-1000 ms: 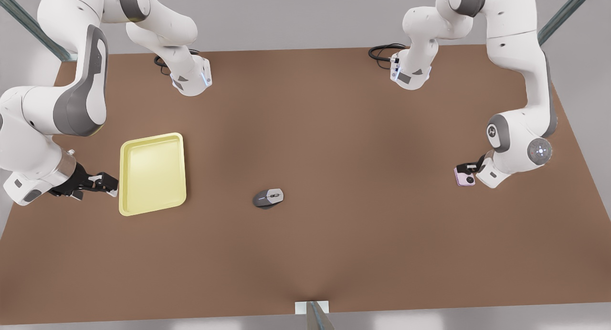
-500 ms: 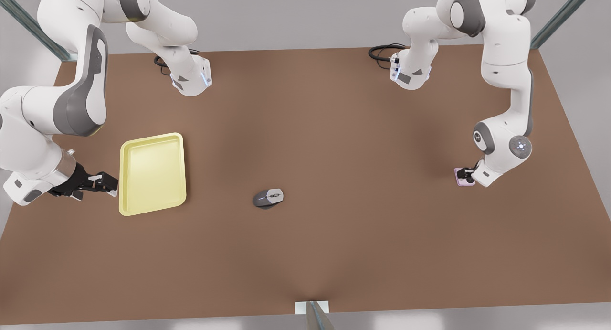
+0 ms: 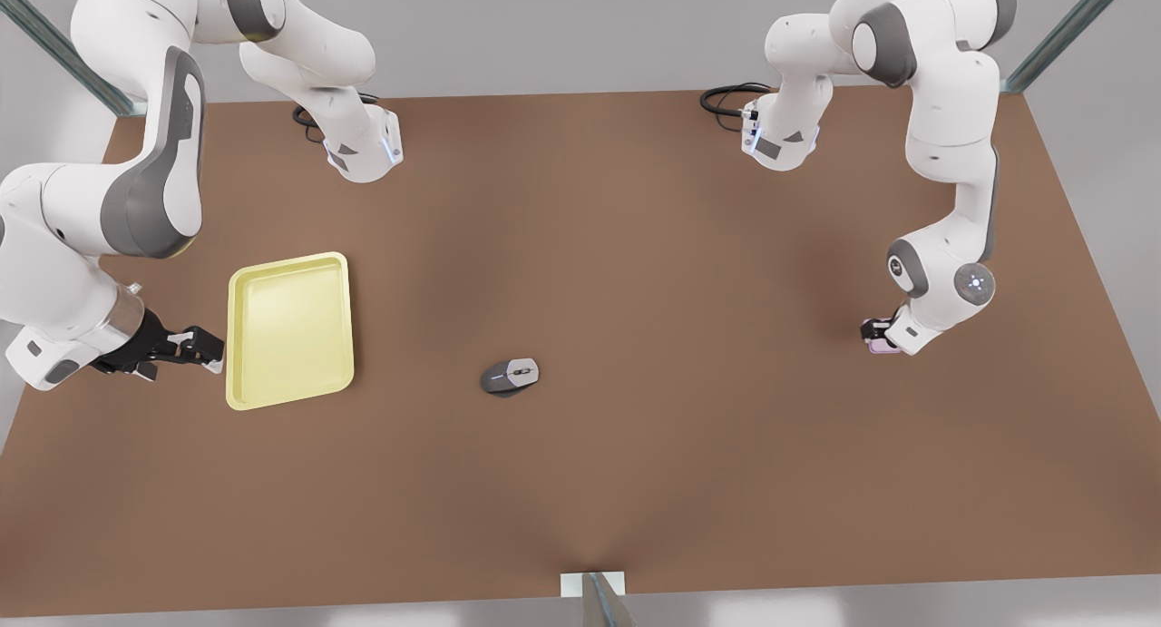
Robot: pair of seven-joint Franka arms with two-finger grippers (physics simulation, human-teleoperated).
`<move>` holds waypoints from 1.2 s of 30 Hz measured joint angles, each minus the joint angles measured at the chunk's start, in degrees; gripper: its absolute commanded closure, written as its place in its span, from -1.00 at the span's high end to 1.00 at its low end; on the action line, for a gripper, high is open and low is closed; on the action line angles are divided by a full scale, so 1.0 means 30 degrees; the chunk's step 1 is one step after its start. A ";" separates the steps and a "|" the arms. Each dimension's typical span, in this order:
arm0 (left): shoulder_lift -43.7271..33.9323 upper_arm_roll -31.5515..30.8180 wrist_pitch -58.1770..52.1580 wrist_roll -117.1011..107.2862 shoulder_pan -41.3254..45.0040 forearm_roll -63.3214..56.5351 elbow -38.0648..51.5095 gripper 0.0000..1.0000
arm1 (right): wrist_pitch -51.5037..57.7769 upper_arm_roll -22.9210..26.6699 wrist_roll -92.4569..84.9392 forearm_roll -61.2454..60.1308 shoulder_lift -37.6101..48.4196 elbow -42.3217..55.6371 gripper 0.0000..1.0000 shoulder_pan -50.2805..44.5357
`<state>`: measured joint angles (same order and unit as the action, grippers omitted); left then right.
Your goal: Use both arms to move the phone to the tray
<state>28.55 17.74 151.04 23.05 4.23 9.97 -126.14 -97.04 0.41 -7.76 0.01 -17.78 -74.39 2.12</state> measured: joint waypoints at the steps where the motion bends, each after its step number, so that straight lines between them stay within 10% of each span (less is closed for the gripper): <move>1: 0.0009 0.0000 0.0011 0.0053 -0.0001 0.0010 -0.0001 0.71 | -0.0001 0.0004 -0.0003 0.0003 -0.0004 0.0000 1.00 -0.0005; 21: -0.0491 -0.1049 -0.1178 0.0306 0.0439 0.0013 0.1470 0.59 | -0.0004 0.0008 -0.0044 0.0006 -0.0007 0.0000 1.00 -0.0005; 36: 0.5411 -0.3275 -0.8942 -0.9486 1.3836 0.0025 1.5722 0.60 | 0.0006 -0.0005 -0.0051 0.0149 0.0042 -0.0022 1.00 -0.0109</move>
<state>44.78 7.92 124.22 -5.41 45.74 10.05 -78.97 -97.02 0.40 -7.92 0.46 -17.65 -74.45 1.80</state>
